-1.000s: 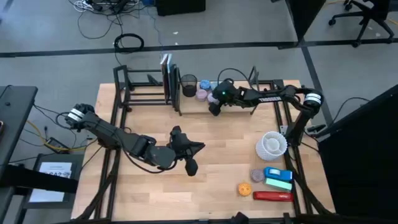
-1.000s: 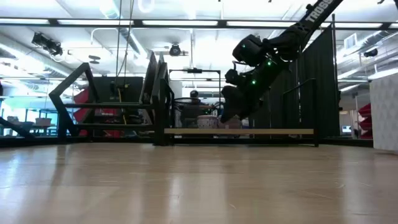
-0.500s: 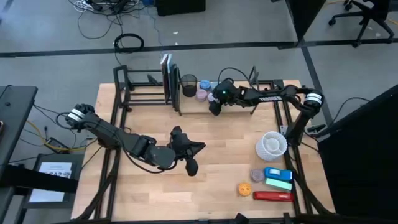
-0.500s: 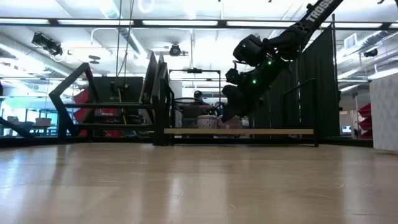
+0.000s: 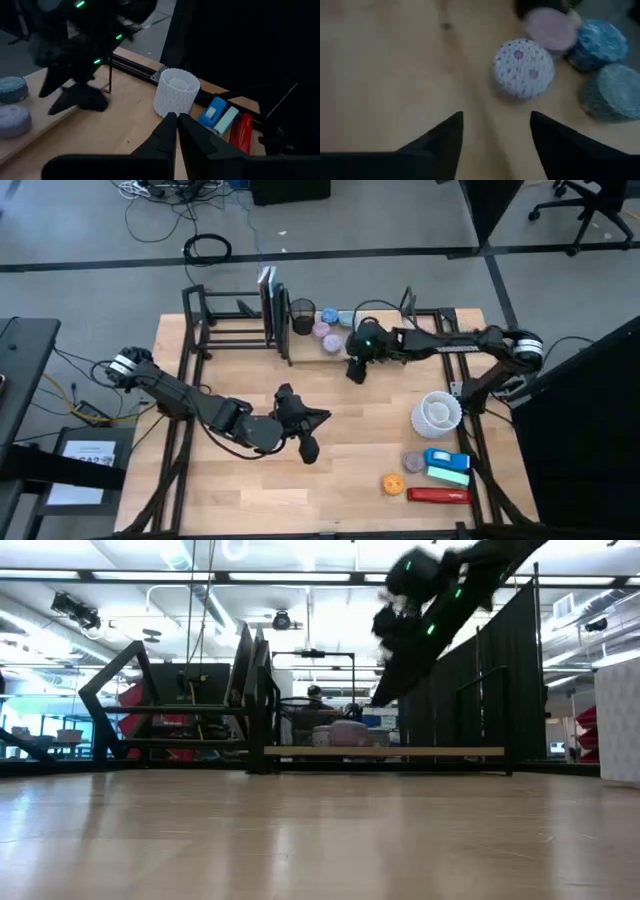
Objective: Stock shelves
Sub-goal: Remove the white scented candle from the shelf
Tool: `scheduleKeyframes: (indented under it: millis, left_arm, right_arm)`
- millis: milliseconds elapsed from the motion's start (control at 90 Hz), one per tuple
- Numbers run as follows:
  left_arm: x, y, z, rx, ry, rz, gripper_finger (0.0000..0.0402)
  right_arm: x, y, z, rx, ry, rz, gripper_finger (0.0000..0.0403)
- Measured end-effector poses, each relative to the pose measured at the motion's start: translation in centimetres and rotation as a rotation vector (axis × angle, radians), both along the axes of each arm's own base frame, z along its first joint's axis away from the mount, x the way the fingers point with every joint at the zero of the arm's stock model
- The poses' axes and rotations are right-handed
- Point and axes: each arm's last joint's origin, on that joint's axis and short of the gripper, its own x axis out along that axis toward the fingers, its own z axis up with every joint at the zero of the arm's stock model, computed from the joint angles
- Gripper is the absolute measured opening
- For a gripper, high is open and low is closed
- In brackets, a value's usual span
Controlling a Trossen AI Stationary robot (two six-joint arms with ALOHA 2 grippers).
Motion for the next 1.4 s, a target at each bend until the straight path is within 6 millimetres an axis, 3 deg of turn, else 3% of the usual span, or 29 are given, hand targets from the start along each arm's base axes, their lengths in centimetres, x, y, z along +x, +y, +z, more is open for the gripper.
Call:
scheduleKeyframes:
  millis: [178,344,500,722,1011,1133,1400]
  left_arm:
    - [0.0,0.0,0.0,0.001,-0.001,-0.001,0.0001]
    - [0.0,0.0,0.0,-0.001,-0.003,0.0,0.0001]
    - [0.0,0.0,0.0,-0.001,-0.004,0.0,0.0001]
    - [0.0,0.0,0.1,-0.004,-0.01,0.0,0.0001]
    - [0.0,0.0,0.2,-0.003,-0.015,-0.001,0.0001]
    - [0.1,0.0,0.2,-0.004,-0.017,-0.002,0.0001]
    - [0.1,-0.1,0.2,-0.007,-0.02,-0.009,0.0001]
  right_arm:
    - [-0.9,3.2,0.8,-0.011,0.053,0.087,0.0123]
    - [-0.8,3.8,1.0,0.008,0.032,0.084,0.0129]
    - [-0.2,2.7,1.0,0.008,-0.031,0.039,0.0173]
    - [1.1,0.1,0.5,-0.014,-0.113,-0.01,0.0278]
    - [3.2,-3.1,-2.9,-0.061,-0.13,-0.063,0.0381]
    - [4.0,-4.0,-4.3,-0.107,-0.125,-0.123,0.0398]
    - [4.9,-5.5,-6.9,-0.129,-0.125,-0.175,0.0391]
